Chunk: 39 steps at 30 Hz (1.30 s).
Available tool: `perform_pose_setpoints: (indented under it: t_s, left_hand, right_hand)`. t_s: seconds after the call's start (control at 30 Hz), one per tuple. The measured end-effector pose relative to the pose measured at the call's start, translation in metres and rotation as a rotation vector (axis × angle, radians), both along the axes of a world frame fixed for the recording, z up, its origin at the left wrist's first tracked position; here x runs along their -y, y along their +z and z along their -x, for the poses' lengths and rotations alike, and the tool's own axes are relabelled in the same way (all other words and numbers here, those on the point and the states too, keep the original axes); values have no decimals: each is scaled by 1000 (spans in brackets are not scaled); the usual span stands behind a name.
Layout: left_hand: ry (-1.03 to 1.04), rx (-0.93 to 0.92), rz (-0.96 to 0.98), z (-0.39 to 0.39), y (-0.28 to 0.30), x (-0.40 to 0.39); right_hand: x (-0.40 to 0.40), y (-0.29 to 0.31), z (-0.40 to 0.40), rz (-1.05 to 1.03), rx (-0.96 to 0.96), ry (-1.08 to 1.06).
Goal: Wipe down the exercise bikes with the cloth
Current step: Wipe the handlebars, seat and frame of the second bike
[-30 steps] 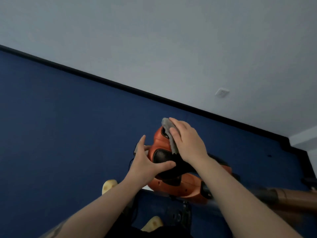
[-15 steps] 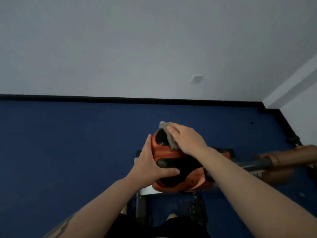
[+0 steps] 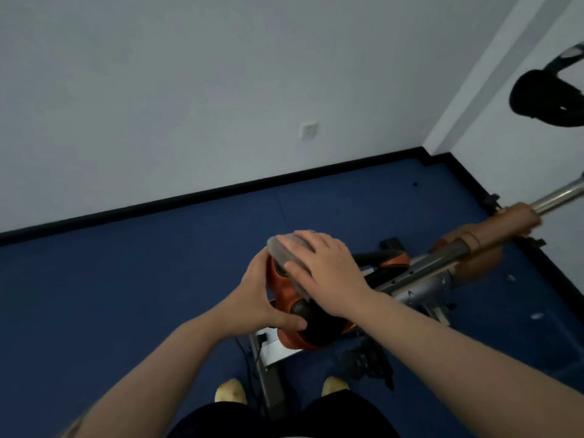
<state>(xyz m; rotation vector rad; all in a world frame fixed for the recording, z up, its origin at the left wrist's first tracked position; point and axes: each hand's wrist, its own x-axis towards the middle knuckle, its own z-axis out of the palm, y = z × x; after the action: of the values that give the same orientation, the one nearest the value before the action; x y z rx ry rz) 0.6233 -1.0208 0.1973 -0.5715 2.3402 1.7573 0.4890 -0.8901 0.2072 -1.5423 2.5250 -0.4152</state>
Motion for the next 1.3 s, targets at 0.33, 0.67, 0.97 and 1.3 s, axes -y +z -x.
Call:
perform_pose_setpoints:
  t_s: [0.33,0.67,0.97,1.3]
  left_hand:
    - [224,-173,153,51,9,3]
    - [267,-100,369,81,-3,-6]
    - [266,-66,362,80,-2,-6]
    - [205,-98,370,75,-1,-4]
  right_hand:
    - [-33,-6,-12,63,-131,-477]
    - [-14,12,17,-72,-126,-591]
    - [-14,13,43,-332,-222,-338]
    - [-31,7,39,-238,-219,-464]
